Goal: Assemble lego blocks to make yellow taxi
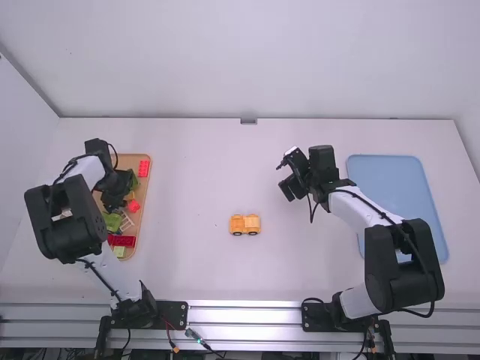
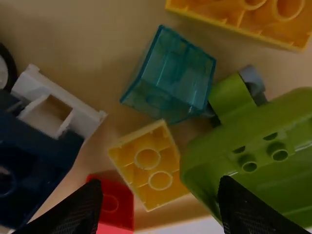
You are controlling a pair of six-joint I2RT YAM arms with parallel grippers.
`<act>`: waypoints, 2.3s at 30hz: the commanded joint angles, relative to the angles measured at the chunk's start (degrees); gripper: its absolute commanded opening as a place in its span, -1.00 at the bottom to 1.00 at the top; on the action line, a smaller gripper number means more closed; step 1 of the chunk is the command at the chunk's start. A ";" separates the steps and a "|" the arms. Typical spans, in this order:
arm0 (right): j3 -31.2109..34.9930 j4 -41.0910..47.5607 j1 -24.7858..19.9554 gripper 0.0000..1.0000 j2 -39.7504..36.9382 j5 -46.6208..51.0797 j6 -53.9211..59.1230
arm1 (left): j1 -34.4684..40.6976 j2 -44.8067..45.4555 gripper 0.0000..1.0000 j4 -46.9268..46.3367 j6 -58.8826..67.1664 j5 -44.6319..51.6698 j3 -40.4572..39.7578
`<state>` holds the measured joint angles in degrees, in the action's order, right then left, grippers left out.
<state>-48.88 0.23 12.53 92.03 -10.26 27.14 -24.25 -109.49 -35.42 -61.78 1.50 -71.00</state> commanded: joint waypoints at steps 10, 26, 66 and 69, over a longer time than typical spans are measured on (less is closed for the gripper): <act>-0.33 0.22 0.26 0.98 -0.96 0.09 -0.37 | -0.26 -0.66 0.24 -7.85 -0.35 -1.01 -7.17; -0.28 0.24 0.26 0.98 -0.96 0.04 -0.37 | -0.13 -0.66 0.11 -7.13 1.16 -3.08 -3.98; -0.28 0.20 0.26 0.98 -0.96 0.02 -0.35 | -0.13 -0.66 0.10 -20.28 1.14 -4.39 -9.94; -0.28 0.20 0.26 0.98 -0.96 0.02 -0.35 | -0.13 -0.66 0.11 -18.97 1.14 -5.62 -9.25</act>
<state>-48.88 0.25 12.53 92.03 -10.28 27.20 -24.25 -109.49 -54.30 -61.49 -2.39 -80.51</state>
